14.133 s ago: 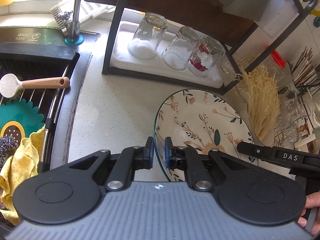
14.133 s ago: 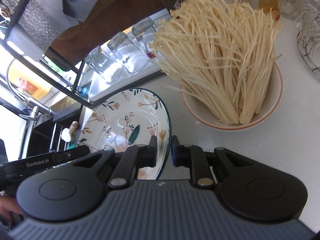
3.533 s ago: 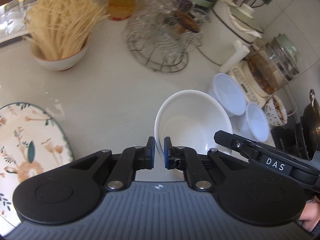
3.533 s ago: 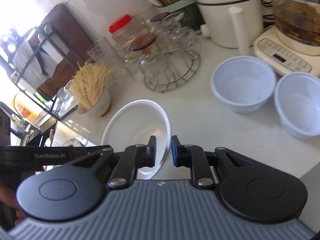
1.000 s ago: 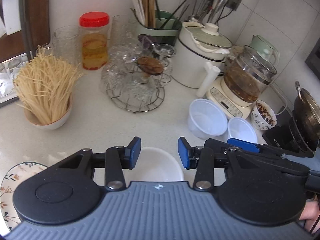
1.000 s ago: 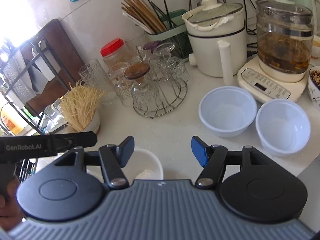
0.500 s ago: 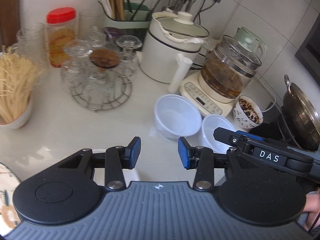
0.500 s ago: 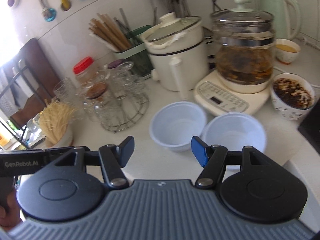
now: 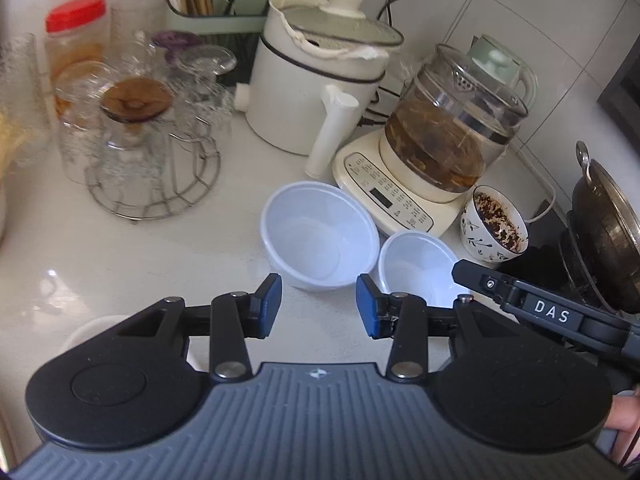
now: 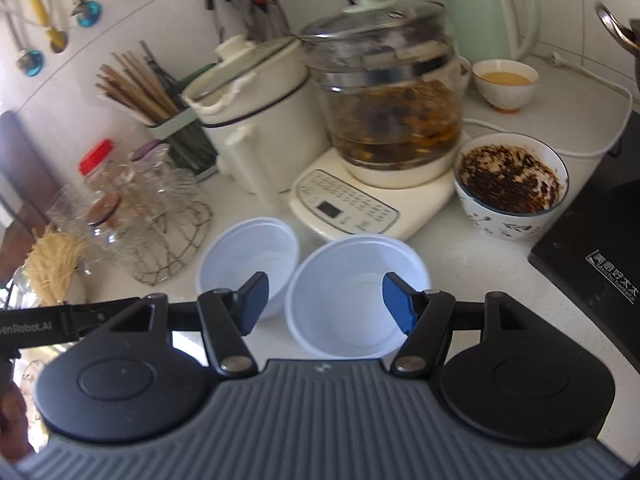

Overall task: Organize plates and bowls
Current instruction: 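Move both grippers to a white plastic bowl and close on its rim, then lift the plastic bowl with both grippers and carry it over the ceramic bowl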

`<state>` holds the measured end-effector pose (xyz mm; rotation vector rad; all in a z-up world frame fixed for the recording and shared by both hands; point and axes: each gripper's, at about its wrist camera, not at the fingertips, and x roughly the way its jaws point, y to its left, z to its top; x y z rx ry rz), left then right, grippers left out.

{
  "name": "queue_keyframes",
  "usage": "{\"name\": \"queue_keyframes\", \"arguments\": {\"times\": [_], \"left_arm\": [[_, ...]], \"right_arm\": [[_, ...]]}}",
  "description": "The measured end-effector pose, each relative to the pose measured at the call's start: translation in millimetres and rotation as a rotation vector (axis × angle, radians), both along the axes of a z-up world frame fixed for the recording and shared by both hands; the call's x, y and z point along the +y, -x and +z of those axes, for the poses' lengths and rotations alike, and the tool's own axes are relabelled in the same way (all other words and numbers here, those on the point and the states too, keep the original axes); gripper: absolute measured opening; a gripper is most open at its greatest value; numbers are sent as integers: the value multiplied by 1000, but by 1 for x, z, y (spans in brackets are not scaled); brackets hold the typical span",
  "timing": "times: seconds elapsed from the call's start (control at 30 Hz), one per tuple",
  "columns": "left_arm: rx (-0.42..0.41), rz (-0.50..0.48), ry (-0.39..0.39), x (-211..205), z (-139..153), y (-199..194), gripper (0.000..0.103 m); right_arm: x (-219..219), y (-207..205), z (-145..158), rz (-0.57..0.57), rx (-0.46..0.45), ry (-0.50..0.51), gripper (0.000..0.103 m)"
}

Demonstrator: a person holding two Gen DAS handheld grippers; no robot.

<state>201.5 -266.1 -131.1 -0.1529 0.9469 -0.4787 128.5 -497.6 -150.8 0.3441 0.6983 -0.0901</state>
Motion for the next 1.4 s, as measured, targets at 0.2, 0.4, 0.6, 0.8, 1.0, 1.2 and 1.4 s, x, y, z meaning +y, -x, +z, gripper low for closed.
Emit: {"name": "queue_keyframes", "arguments": {"times": [0.2,0.4,0.6,0.8,1.0,1.2,1.4], "left_arm": [[52,-37,20,-25,-17,-14,47],[125,-71,68,-42,-32,-25,46],[186,-113,89,-61,-47,-31,45],[213,-124,79,-73,-58,-37,44],[227,-134,71,-80,-70,-43,29],[209,-145,74,-84,-73,-43,16],[176,-150,73,-81,-71,-34,15]], "right_arm": [[-18,-8,-15,-55,19,-19,66],[-36,-12,-22,-112,27,-9,66],[-53,-14,-33,-147,53,-28,63],[-61,-17,-47,-153,88,-78,49],[-55,-21,-59,-148,118,-68,26],[-52,-18,-66,-129,109,-94,17],[-46,-14,-65,-110,88,-66,13]]}}
